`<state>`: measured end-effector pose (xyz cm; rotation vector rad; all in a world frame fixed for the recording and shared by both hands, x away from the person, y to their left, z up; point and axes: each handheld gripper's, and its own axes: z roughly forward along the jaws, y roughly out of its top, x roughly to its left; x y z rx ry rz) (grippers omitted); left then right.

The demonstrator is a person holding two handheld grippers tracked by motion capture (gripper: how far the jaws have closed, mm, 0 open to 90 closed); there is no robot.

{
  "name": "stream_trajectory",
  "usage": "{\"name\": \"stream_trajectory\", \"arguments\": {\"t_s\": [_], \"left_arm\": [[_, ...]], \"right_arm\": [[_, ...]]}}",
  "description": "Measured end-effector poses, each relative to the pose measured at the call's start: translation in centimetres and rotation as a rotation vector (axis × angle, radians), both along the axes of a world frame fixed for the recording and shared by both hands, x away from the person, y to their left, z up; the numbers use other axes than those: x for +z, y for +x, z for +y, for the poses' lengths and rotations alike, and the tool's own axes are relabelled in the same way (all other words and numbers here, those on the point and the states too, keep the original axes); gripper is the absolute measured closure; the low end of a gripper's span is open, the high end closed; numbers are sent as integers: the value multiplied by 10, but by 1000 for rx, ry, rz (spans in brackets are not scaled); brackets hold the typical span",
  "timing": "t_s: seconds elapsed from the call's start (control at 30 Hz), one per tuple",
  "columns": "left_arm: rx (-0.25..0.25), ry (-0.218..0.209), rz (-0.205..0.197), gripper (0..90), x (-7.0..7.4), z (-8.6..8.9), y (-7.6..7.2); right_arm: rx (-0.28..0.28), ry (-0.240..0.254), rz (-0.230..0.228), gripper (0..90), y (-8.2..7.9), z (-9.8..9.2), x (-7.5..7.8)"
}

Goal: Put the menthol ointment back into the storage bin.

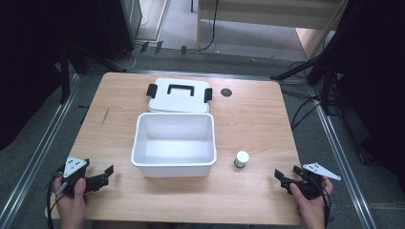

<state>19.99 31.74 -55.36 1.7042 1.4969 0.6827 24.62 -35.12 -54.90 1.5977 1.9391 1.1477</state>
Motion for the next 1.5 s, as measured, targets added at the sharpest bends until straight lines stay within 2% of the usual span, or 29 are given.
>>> {"name": "stream_trajectory", "arguments": {"t_s": [0.07, 0.1, 0.27, 0.3, 0.37, 0.53, 0.6, 0.63, 0.67, 0.7, 0.73, 0.8, 0.83, 0.87, 0.9, 0.93, 0.97, 1.0, 1.07, 1.1, 1.13, 1.23, 1.43, 1.5], "left_arm": [[-1, 3, 2, 77, 0, -1, 0], [-5, 8, 4, 77, 0, -1, 0], [-8, 14, 1, 77, 0, -2, 0], [-9, 18, 1, 77, 0, -2, 0], [-14, 23, 6, 77, 0, -3, 0], [-15, 30, 6, 77, 0, -3, 0], [-15, 31, 6, 77, 0, -4, 0], [-15, 31, 6, 77, 0, -4, 0], [-14, 31, 6, 77, 0, -4, 0], [-14, 30, 6, 77, 0, -3, 0], [-14, 30, 6, 77, 0, -3, 0], [-14, 31, 8, 77, 0, -4, 1], [-14, 34, 8, 77, 0, -4, 1], [-16, 35, 9, 77, 0, -4, 1], [-16, 35, 9, 77, 0, -4, 1], [-17, 38, 12, 77, 0, -4, 1], [-17, 38, 12, 77, 0, -4, 1], [-16, 44, 10, 77, 0, -5, 1], [-17, 45, 11, 77, 0, -5, 1], [-18, 45, 12, 77, 0, -5, 1], [-18, 46, 13, 77, 0, -5, 1], [-21, 50, 17, 77, 0, -5, 1], [-19, 45, 18, 77, 0, -5, 2], [-23, 49, 22, 77, 0, -5, 2]], "right_arm": [[6, -2, 9, 144, 1, 1, 1], [35, 5, 31, 144, 3, 3, 2], [104, -58, 81, 144, 5, 16, 10], [134, -97, 122, 144, 8, 23, 14], [167, -135, 154, 144, 11, 31, 18], [265, -250, 285, 145, 23, 54, 31], [301, -297, 324, 147, 28, 61, 35], [301, -297, 324, 147, 28, 61, 35], [334, -349, 389, 148, 35, 70, 40], [347, -371, 417, 148, 38, 74, 42], [347, -371, 417, 148, 38, 74, 42], [370, -408, 476, 148, 44, 81, 46], [387, -438, 524, 147, 50, 89, 49], [403, -452, 546, 147, 52, 92, 50], [403, -452, 546, 147, 52, 92, 50], [417, -492, 576, 151, 56, 100, 53], [417, -492, 576, 151, 56, 100, 53], [428, -516, 621, 152, 59, 108, 56], [442, -525, 631, 152, 61, 112, 58], [450, -529, 663, 156, 64, 119, 60], [457, -537, 669, 158, 65, 122, 62], [475, -554, 656, 193, 70, 129, 66], [496, -553, 673, 224, 81, 149, 74], [496, -576, 677, 233, 86, 157, 76]]}}
